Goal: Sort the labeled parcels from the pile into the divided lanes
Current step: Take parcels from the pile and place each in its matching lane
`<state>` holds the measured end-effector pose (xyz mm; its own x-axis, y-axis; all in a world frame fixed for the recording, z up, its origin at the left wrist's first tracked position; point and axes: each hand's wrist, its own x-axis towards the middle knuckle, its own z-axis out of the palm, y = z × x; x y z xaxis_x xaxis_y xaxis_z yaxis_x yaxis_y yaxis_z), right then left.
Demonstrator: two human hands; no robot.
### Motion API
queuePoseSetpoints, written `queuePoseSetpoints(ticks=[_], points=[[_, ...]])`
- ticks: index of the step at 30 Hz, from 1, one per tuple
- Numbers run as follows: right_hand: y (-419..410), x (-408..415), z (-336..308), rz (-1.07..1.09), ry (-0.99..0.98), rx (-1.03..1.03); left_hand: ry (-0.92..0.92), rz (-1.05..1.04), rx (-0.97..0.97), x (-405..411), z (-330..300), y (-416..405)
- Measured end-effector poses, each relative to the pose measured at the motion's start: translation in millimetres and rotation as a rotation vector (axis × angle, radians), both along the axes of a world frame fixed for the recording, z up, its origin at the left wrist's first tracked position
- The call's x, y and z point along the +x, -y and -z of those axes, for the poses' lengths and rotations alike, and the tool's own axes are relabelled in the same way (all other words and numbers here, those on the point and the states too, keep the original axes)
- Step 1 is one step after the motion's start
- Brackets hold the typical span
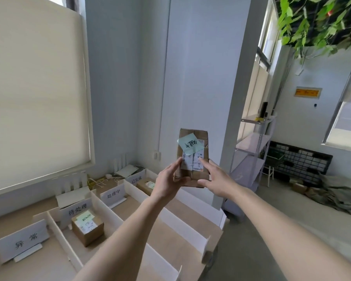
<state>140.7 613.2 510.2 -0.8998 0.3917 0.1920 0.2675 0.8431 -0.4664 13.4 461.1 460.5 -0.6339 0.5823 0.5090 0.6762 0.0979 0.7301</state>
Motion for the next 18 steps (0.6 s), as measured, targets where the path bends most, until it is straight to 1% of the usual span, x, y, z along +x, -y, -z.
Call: queuePoseSetpoints(ticks=[6,18], points=[[-38,-59,2,-0.068,-0.008,0.013,0.025,-0.035,0.003,-55,7,-33],[-113,-179,19,-0.279,-0.001,0.007,0.085,-0.233,0.040,-134,22,-86]])
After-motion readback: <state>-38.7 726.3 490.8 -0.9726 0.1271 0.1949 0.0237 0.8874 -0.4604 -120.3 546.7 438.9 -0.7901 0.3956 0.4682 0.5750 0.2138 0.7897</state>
